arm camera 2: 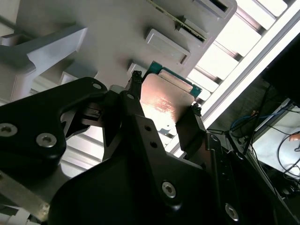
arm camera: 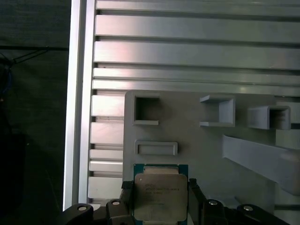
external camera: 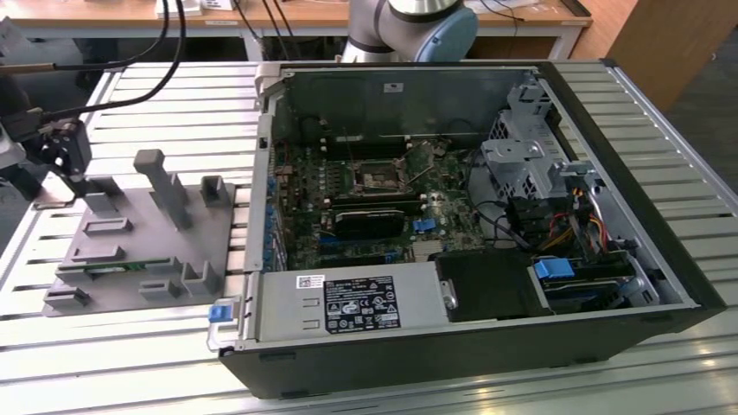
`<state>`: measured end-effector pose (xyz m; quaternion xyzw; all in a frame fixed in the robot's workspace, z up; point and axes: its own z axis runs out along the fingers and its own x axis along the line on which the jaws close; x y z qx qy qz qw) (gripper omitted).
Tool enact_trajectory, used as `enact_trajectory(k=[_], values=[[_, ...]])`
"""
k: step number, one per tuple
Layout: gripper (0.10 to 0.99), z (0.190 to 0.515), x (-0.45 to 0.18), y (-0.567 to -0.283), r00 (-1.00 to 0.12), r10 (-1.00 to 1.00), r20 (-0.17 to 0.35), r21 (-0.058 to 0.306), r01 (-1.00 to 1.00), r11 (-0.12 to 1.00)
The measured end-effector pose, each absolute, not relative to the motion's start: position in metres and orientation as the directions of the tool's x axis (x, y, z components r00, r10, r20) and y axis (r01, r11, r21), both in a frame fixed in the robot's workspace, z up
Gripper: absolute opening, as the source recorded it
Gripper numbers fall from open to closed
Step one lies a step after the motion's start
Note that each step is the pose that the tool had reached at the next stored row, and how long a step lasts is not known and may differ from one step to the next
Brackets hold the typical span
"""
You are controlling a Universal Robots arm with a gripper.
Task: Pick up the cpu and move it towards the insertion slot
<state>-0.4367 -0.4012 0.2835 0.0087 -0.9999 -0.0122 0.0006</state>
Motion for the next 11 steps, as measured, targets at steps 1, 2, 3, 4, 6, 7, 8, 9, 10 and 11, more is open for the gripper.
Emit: enact_trajectory(k=[1,2,3,4,6,7,8,9,10,11], values=[[0.541,0.2844,-0.4367,-0.4011,-1.0,-0.017,0.001,0.024,-0.017,1.0],[0.541,0.2853,-0.4367,-0.4011,-1.0,-0.018,0.001,0.024,-0.018,1.0],[0.541,0.2862,-0.4367,-0.4011,-1.0,-0.018,0.001,0.024,-0.018,1.0],[0.541,0.2871,-0.4367,-0.4011,-1.0,-0.018,0.001,0.024,-0.018,1.0],[0.541,0.2888,-0.4367,-0.4011,-1.0,-0.018,0.001,0.024,-0.018,1.0],[0.541,0.2897,-0.4367,-0.4011,-1.0,-0.018,0.001,0.024,-0.017,1.0],[0.541,0.2906,-0.4367,-0.4011,-1.0,-0.018,0.001,0.024,-0.018,1.0],[0.541,0.2914,-0.4367,-0.4011,-1.0,-0.017,0.001,0.024,-0.017,1.0],[0.541,0.2922,-0.4366,-0.4011,-1.0,-0.018,0.001,0.024,-0.018,1.0],[0.541,0.293,-0.4367,-0.4011,-1.0,-0.018,0.001,0.024,-0.018,1.0]])
